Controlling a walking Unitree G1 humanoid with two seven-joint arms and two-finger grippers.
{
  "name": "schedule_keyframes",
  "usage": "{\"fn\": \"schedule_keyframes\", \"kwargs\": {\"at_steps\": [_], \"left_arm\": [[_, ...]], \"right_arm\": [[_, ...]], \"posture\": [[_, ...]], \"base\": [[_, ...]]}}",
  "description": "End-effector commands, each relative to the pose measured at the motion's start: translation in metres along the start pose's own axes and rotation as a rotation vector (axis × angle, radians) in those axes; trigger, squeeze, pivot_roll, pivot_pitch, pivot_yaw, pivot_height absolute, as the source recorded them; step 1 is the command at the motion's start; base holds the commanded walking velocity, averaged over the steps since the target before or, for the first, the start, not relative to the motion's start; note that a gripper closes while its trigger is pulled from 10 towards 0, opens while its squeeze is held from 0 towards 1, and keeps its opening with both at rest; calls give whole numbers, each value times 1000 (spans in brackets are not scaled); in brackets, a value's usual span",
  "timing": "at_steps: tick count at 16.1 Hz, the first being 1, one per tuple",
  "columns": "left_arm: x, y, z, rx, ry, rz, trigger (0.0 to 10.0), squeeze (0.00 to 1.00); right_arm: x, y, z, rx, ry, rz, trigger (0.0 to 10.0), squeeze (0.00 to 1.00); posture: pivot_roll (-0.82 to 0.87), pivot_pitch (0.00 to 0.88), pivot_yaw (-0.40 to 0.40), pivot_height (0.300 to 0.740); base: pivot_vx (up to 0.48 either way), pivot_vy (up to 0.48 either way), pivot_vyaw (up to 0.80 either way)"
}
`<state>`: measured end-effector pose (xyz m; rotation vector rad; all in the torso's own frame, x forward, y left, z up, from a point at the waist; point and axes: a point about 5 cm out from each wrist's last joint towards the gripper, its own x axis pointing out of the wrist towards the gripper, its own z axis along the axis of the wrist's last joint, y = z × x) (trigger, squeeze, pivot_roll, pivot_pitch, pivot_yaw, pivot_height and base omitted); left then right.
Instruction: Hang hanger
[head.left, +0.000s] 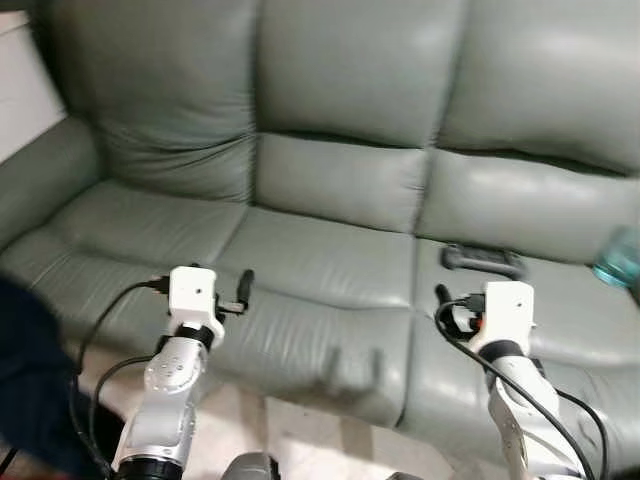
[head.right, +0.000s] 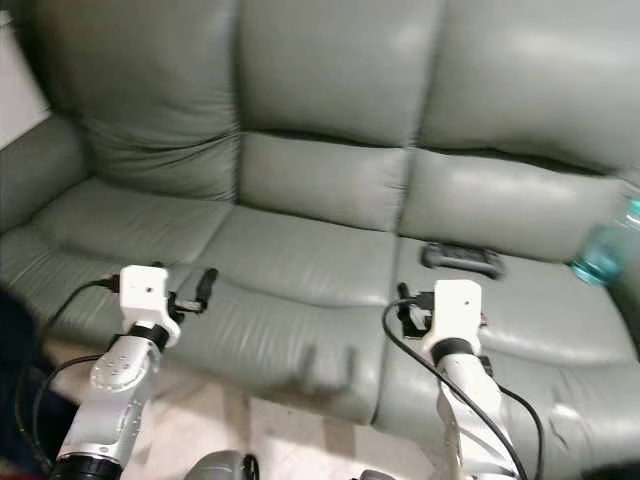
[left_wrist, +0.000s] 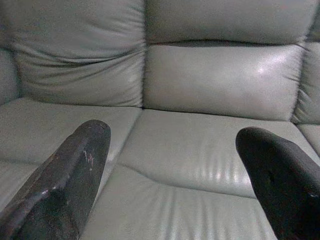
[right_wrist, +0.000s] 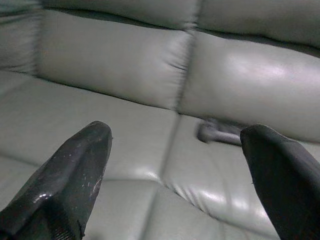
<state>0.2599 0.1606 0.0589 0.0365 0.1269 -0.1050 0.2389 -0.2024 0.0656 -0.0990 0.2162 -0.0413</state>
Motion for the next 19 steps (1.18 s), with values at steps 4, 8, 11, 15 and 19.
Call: {"fn": "schedule_keyframes", "kwargs": {"at_steps": [4, 8, 11, 15, 19], "left_arm": [[-7, -5, 5, -8, -22, -45, 10000, 0], [-2, 6, 7, -4, -31, 21, 10000, 0], [-3, 11, 4, -8, -4, 61, 10000, 0], [-5, 4, 2, 17, -10, 48, 10000, 0], [-5, 2, 1, 4, -9, 58, 10000, 0]], "right_arm": [[2, 2, 13, -5, -56, 37, 10000, 0], [4, 5, 17, -35, -80, 76, 10000, 0], [8, 8, 20, -39, -95, 101, 10000, 0], [8, 9, 21, -46, -101, 126, 10000, 0], [6, 10, 18, -48, -93, 138, 10000, 0]], "posture": [[-40, 0, 27, 740], [-35, 0, 24, 740], [-32, 0, 22, 740], [-32, 0, 22, 740], [-38, 0, 24, 740]], "base": [[0, 0, 800], [0, 0, 800], [0, 0, 800], [0, 197, 800], [0, 480, 800]]}}
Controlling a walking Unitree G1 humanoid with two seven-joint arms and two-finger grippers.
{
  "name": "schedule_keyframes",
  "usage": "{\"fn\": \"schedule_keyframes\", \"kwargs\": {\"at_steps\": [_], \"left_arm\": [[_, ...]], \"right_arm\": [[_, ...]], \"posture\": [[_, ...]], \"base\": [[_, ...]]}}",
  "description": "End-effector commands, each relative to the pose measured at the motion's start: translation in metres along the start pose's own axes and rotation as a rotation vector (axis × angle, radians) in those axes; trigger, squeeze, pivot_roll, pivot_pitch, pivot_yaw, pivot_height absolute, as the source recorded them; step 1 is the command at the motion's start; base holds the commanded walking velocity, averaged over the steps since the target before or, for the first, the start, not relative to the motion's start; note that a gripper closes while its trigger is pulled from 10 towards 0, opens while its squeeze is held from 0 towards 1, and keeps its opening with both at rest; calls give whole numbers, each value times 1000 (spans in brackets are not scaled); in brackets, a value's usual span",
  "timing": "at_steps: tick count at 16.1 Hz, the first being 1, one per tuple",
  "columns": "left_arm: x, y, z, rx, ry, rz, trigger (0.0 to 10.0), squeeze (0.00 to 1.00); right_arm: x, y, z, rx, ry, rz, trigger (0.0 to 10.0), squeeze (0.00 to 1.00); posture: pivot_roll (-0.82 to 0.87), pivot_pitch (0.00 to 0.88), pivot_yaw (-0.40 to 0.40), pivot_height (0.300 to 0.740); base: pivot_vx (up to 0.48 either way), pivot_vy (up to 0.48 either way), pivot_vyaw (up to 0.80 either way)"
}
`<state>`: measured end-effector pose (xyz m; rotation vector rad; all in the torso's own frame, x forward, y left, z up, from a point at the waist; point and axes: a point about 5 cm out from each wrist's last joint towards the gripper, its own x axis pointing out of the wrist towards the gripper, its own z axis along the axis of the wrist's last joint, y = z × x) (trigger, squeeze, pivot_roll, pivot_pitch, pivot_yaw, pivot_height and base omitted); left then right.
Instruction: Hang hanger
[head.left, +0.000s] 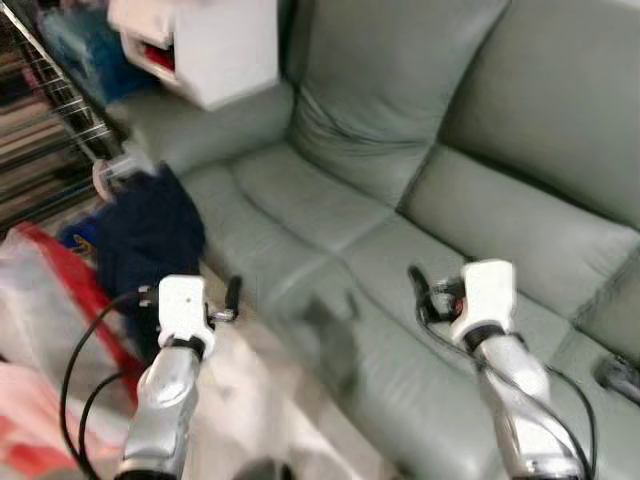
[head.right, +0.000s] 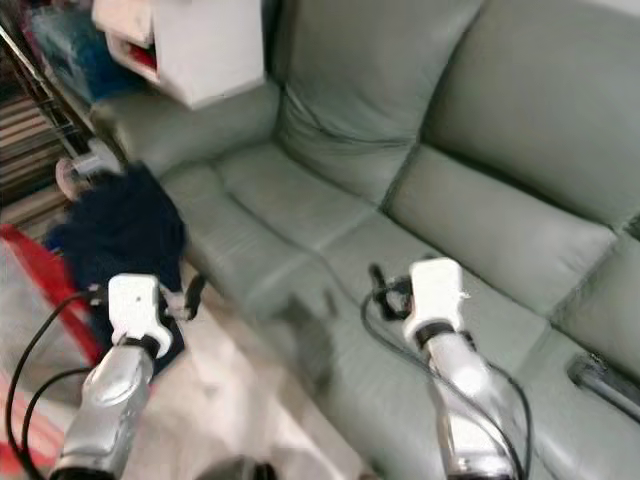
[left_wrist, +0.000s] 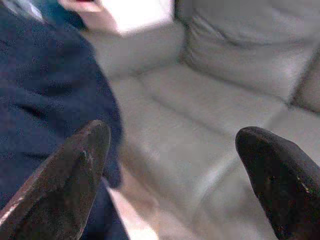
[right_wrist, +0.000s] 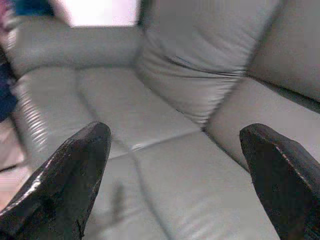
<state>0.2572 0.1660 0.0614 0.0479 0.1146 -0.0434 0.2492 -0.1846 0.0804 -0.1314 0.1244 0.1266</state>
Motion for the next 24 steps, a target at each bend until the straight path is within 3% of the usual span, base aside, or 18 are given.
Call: {"fn": "schedule_keyframes", "kwargs": {"at_steps": [1, 17, 24], "left_arm": [[-3, -3, -1, -1, 0, -2, 10000, 0], [4, -3, 1, -22, -9, -20, 10000, 0], [7, -1, 4, 0, -28, -10, 10000, 0]], "right_arm": [[-2, -5, -1, 0, 8, -17, 10000, 0], [3, -1, -2, -1, 5, -13, 10000, 0], [4, -21, 0, -32, -3, -170, 10000, 0]], "posture": [[-38, 0, 24, 740], [-34, 0, 18, 740], [-31, 0, 20, 740]], "base": [[0, 480, 800], [0, 480, 798], [0, 343, 0]]}}
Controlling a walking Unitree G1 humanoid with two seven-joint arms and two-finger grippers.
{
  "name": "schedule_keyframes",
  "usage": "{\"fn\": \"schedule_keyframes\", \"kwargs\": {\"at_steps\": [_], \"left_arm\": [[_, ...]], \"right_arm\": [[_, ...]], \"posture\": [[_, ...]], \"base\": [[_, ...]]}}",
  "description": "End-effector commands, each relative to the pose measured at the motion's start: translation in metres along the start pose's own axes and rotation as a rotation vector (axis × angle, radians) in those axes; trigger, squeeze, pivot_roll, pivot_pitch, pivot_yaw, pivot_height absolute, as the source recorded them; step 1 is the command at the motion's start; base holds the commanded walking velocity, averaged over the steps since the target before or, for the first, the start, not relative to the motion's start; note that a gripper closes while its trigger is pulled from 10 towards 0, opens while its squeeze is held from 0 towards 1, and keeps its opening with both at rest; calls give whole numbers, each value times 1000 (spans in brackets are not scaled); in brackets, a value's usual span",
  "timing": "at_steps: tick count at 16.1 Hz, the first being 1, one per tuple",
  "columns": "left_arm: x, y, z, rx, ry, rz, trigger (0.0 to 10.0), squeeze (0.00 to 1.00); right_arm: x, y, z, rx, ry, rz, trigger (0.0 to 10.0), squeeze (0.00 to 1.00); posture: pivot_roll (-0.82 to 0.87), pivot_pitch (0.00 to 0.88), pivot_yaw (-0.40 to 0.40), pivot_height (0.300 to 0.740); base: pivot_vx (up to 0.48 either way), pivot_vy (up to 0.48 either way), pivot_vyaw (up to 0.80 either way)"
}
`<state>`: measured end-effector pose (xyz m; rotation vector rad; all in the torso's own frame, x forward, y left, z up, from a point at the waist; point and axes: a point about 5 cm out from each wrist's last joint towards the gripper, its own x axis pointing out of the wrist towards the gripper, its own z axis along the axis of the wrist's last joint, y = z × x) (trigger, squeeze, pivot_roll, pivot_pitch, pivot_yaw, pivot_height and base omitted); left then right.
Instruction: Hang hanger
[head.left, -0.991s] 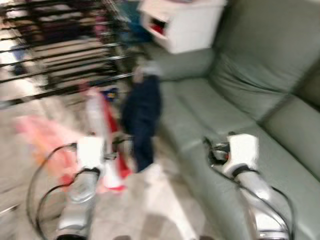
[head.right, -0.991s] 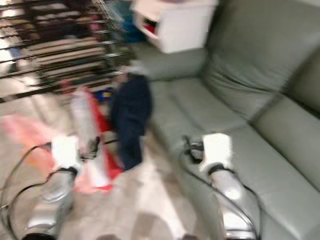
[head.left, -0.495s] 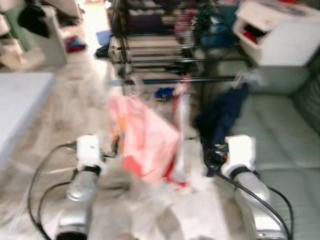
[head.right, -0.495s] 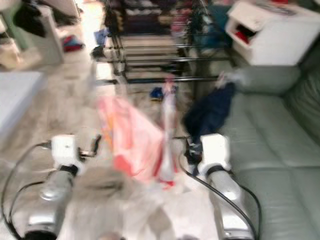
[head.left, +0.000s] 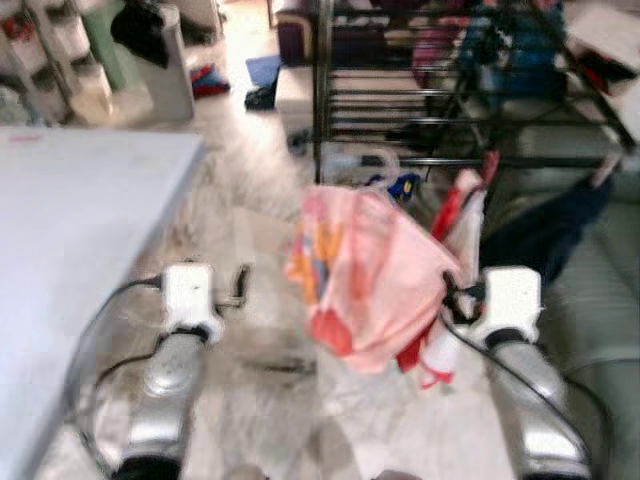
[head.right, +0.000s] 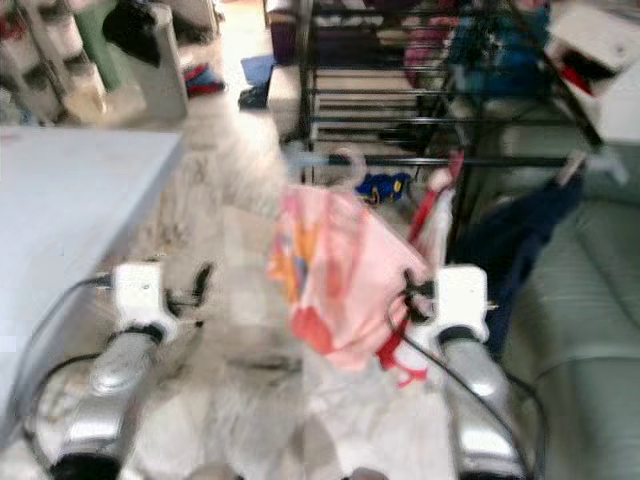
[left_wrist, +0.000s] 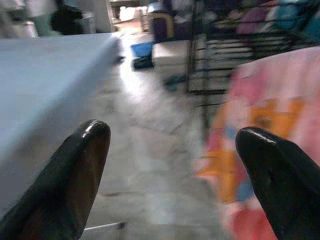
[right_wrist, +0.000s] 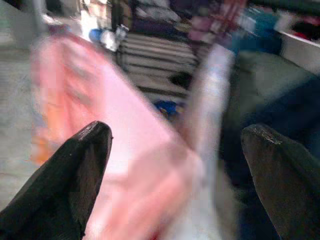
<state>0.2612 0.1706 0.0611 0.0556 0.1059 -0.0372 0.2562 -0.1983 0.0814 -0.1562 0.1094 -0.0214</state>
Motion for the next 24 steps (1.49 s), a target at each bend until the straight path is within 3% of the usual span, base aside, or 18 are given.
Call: {"fn": "schedule_keyframes", "kwargs": {"at_steps": [1, 4, 6, 8, 9, 10, 11, 14, 16, 17, 20, 21, 24], "left_arm": [[3, -7, 4, -26, -20, -25, 10000, 0], [1, -10, 5, -42, -27, -74, 10000, 0], [1, -10, 7, -38, -35, -84, 10000, 0], [3, -9, 9, -36, -43, -88, 10000, 0], [3, -8, 9, -37, -42, -90, 10000, 0], [3, -9, 9, -38, -44, -93, 10000, 0], [3, -9, 9, -39, -46, -94, 10000, 0], [3, -9, 8, -40, -41, -90, 10000, 0], [3, -11, 8, -40, -43, -102, 10000, 0], [3, -11, 9, -46, -45, -101, 10000, 0], [3, -11, 9, -47, -37, -92, 10000, 0], [3, -10, 8, -48, -31, -87, 10000, 0], [2, -10, 6, -45, -21, -86, 10000, 0]], "right_arm": [[0, -7, 1, -27, -6, -31, 10000, 0], [3, -18, 4, -116, -3, -133, 10000, 0], [5, -12, 9, -96, -43, -93, 10000, 0], [9, -11, 19, -205, -82, -70, 10000, 0], [9, -10, 20, -209, -80, -39, 10000, 0], [8, -11, 19, -139, -62, -13, 10000, 0], [8, -14, 21, -136, -83, -9, 10000, 0], [21, -26, 29, -246, -91, -47, 10000, 0], [25, -24, 27, -165, -45, 0, 10000, 0], [27, -24, 25, -252, -41, 21, 10000, 0], [26, -17, 19, -301, 10, 184, 10000, 0], [24, -13, 18, -241, 15, 255, 10000, 0], [17, -9, 9, -257, 61, 374, 10000, 0]], "posture": [[-31, 0, 20, 740], [-37, 0, 16, 740], [-37, 0, 16, 740], [-33, 0, 18, 740], [-33, 0, 18, 740], [-30, 0, 13, 740], [-30, 0, 11, 740], [-34, 0, 14, 740], [-33, 0, 15, 740], [-33, 0, 15, 740], [-28, 0, 17, 740], [-27, 0, 17, 740], [-25, 0, 14, 740]], "base": [[0, 0, 0], [0, 0, 0], [277, 0, 0], [313, 0, 0], [334, 0, 0], [352, 0, 0], [360, 0, 0], [351, 0, 0], [347, 0, 0], [337, 0, 0], [0, 0, 0], [0, 0, 0], [0, 0, 0]]}}
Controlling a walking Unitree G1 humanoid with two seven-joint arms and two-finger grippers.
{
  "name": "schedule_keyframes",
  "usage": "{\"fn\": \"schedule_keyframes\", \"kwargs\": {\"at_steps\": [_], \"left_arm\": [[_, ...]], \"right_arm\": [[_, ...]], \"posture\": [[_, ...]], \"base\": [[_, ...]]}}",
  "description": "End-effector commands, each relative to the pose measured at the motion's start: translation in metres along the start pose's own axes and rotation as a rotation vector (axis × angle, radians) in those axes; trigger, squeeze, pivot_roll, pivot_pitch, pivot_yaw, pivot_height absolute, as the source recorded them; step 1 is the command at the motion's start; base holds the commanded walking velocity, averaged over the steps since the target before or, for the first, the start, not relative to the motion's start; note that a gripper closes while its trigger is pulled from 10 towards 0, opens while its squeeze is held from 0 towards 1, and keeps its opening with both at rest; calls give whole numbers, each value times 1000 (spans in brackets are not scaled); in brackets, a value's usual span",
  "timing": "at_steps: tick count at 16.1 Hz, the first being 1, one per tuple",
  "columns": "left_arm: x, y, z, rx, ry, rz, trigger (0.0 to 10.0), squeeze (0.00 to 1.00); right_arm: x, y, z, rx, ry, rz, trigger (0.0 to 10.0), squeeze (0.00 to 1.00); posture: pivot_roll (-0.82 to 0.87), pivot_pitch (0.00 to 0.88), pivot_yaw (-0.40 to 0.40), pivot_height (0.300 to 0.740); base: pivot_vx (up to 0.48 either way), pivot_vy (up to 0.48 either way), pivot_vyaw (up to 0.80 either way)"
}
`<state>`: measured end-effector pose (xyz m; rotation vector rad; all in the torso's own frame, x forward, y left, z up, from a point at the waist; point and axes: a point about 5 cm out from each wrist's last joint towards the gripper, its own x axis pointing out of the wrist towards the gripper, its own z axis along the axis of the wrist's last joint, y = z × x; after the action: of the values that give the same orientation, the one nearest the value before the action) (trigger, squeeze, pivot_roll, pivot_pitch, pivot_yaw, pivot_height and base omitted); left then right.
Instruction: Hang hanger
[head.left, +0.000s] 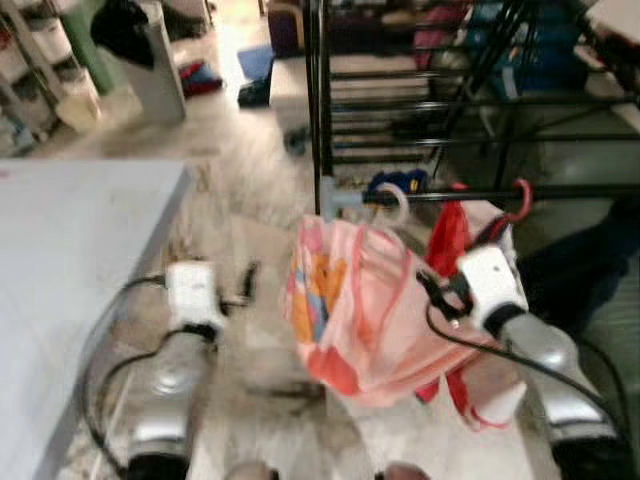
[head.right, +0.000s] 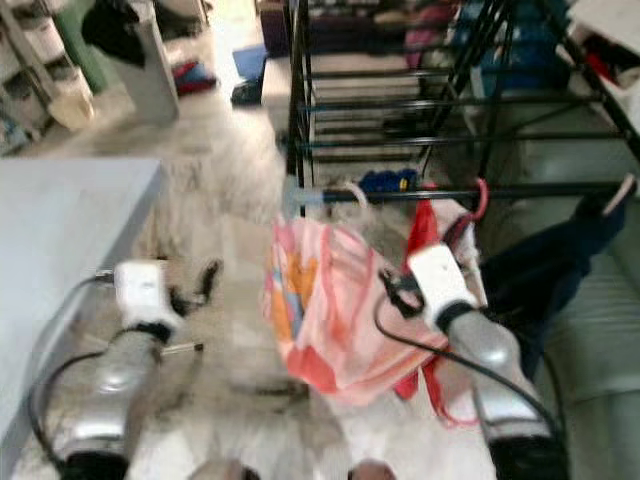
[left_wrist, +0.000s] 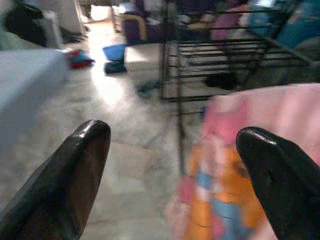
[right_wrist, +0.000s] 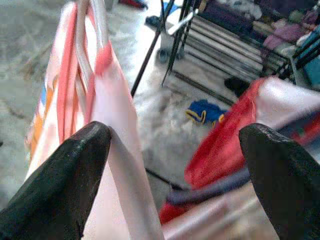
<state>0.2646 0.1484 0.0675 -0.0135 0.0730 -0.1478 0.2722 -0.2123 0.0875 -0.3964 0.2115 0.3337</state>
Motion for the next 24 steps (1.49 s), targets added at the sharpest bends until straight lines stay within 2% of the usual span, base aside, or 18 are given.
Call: {"fn": "schedule_keyframes", "kwargs": {"at_steps": [1, 3, 6, 8, 9, 10, 11, 14, 17, 24], "left_arm": [[-3, 10, -2, 17, 21, 25, 10000, 0], [-3, 8, -4, 11, 39, 13, 10000, 0], [-5, 3, -6, 7, 61, -13, 10000, 0], [-13, 4, -9, 15, 95, -20, 10000, 0], [-20, 8, -10, 15, 113, -11, 10000, 0], [-24, 10, -11, 14, 122, -6, 10000, 0], [-28, 11, -11, 17, 135, 0, 10000, 0], [-32, 9, -14, 18, 174, -13, 10000, 0], [-30, 6, -13, 22, 206, -48, 10000, 0], [-27, 4, -15, 31, 236, -59, 10000, 0]], "right_arm": [[2, 2, 1, -13, 10, 37, 10000, 0], [3, -3, -4, 6, 49, 83, 10000, 0], [17, -13, -4, -34, 74, 163, 10000, 0], [28, -18, -2, -52, 100, 238, 10000, 0], [36, -20, -1, -57, 125, 270, 7294, 0], [42, -23, -1, -54, 139, 275, 824, 0], [50, -24, 2, -61, 147, 286, 0, 0], [61, -22, 9, -58, 151, 363, 0, 0], [66, -19, 13, -88, 178, 443, 0, 0], [68, -27, 16, -113, 185, 458, 0, 0]], "posture": [[-25, 0, 14, 740], [-29, 0, 15, 740], [-18, 0, 4, 740], [3, 0, -16, 740], [20, 0, -28, 740], [25, 0, -31, 740], [33, 0, -35, 740], [50, 1, -42, 740], [50, 3, -43, 740], [42, 0, -37, 740]], "base": [[0, 0, 0], [0, 0, 0], [0, 0, 0], [0, 0, 0], [0, 0, 0], [0, 0, 0], [0, 0, 0], [0, 0, 0], [0, 0, 0], [0, 0, 0]]}}
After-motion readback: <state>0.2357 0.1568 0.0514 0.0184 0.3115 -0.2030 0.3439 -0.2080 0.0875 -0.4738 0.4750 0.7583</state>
